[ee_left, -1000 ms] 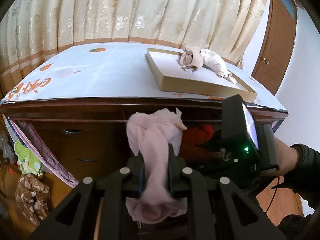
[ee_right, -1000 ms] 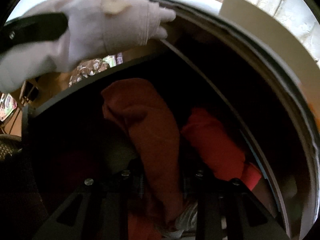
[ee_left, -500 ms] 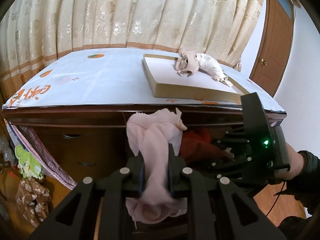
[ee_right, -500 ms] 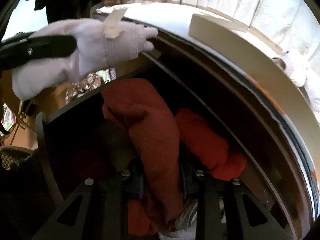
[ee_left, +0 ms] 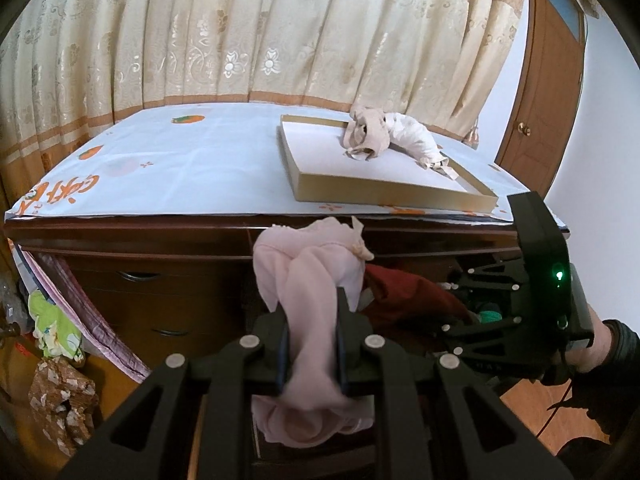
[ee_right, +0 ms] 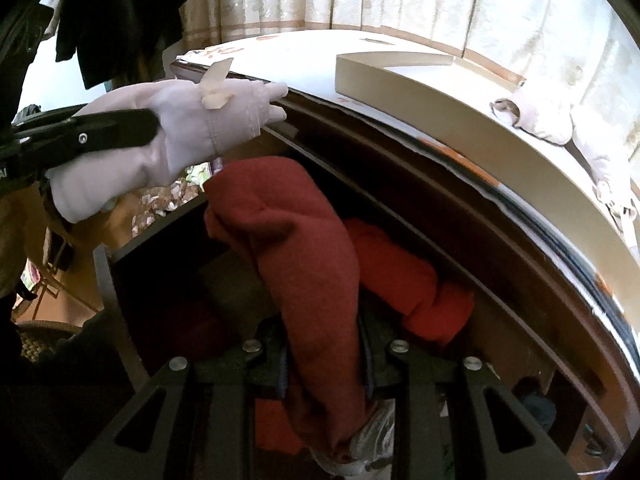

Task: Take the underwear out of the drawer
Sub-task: 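Lift the red underwear out of the drawer with the right tool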

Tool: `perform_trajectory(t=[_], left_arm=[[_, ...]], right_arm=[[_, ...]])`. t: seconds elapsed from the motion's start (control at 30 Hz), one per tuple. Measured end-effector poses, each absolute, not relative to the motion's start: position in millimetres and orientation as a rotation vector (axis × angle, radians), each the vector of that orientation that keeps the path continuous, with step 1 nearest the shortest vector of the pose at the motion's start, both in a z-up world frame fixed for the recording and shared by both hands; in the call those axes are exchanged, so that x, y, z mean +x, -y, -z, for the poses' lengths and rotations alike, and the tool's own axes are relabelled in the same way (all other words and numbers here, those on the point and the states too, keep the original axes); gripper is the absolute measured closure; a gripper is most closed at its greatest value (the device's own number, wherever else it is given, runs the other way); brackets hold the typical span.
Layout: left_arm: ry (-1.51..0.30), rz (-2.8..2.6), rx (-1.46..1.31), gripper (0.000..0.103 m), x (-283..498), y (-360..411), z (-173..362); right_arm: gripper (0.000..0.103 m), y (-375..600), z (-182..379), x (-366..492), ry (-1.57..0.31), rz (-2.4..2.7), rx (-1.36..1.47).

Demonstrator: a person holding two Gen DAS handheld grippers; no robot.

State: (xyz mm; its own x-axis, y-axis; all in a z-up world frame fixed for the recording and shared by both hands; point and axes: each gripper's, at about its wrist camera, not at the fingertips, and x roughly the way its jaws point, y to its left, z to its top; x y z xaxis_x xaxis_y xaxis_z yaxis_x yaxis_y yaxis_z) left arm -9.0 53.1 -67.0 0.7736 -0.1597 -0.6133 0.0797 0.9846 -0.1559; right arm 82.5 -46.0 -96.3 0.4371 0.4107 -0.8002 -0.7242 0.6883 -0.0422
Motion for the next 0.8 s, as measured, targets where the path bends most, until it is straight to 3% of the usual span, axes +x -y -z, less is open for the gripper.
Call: perform_trajectory(t=[0.8], left_arm=[[-0.649, 0.131, -0.135, 0.087, -9.1, -42.6, 69.6]], right_arm=[[0.074, 82.4, 77.4, 71.5, -0.807, -0.688, -0.208]])
